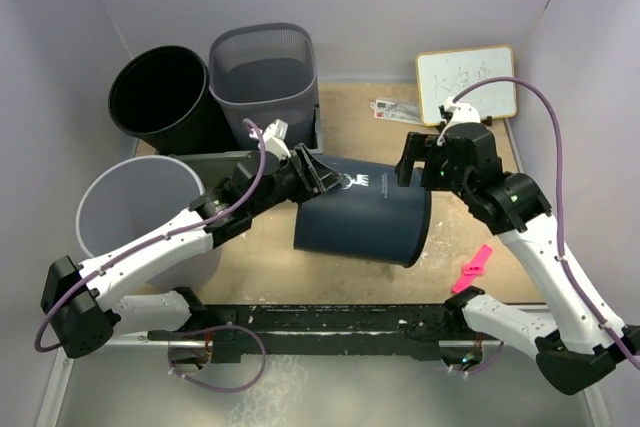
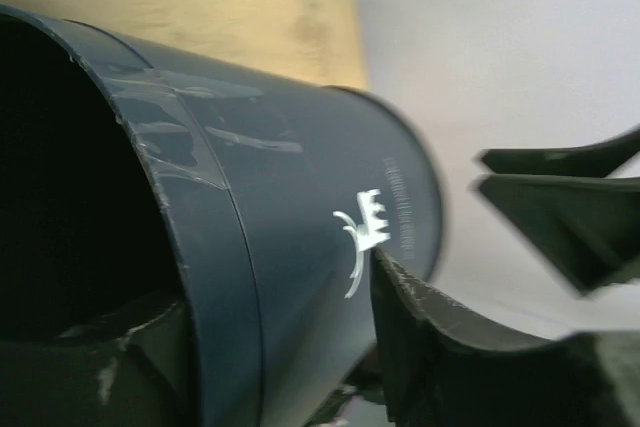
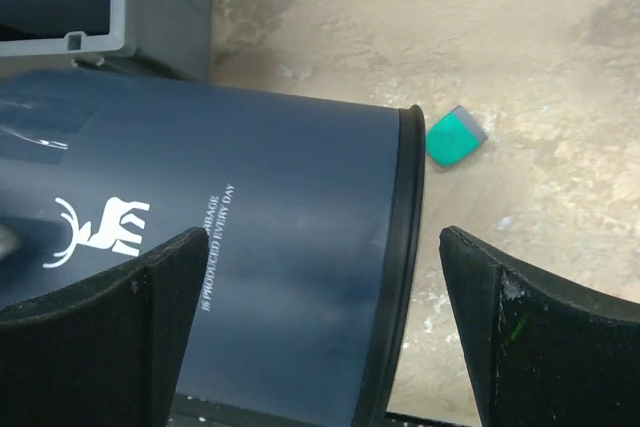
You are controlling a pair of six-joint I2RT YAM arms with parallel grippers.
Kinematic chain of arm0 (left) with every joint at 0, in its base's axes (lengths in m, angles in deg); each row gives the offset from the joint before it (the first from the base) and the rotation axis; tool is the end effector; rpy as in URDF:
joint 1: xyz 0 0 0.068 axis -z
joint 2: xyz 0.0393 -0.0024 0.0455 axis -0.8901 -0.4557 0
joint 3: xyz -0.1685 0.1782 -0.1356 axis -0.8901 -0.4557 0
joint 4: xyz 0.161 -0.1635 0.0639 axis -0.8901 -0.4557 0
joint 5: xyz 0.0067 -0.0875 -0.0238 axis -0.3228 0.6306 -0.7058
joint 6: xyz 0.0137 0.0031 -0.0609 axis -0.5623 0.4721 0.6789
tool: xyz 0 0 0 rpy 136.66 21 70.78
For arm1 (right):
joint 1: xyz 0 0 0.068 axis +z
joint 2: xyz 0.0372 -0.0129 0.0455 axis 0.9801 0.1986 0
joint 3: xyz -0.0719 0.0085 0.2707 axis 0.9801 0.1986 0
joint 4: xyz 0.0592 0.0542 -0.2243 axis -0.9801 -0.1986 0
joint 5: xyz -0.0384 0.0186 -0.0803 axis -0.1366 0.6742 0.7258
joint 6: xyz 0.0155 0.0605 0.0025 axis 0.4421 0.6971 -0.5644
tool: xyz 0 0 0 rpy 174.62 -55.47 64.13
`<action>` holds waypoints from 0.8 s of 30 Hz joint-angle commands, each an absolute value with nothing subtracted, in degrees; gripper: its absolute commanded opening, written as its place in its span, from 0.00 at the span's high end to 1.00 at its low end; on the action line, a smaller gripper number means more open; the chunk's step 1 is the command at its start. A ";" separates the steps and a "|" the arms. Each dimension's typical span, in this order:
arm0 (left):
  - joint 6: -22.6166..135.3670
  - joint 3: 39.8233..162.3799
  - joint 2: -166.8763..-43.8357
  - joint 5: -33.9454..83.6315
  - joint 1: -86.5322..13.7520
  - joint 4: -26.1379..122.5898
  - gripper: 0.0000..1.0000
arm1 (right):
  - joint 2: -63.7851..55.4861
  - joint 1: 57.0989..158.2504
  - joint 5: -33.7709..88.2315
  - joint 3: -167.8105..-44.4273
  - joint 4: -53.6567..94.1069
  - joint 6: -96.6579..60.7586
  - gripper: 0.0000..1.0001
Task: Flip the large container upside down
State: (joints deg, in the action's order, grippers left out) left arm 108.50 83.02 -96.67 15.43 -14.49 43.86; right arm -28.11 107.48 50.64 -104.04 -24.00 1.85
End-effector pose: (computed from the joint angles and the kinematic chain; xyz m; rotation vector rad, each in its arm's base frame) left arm 0.1720 -0.1923 0.3423 -0.2895 2.0360 -1.3001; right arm 0.1568 0.0718 0.4045 0.1279 2.0572 0.3193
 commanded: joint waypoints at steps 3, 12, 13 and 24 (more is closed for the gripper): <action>102.96 80.86 -96.96 11.09 -14.73 36.32 0.40 | -27.30 95.51 29.71 -102.02 -21.47 2.33 0.00; 99.97 81.37 -97.65 9.02 -14.90 32.34 0.40 | -29.78 81.59 8.12 -93.18 -19.76 3.53 0.03; 99.80 81.41 -97.77 9.09 -14.90 32.20 0.40 | -30.09 80.49 4.97 -92.08 -19.06 3.90 0.06; 97.72 81.85 -100.08 11.28 -14.99 31.98 0.39 | -32.41 77.76 -10.09 -86.27 -12.49 11.50 0.95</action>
State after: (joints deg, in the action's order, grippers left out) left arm 103.23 80.83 -98.09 11.19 -15.10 35.40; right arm -31.34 77.33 -1.71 -86.36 -15.80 8.08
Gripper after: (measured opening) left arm 0.611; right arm 0.235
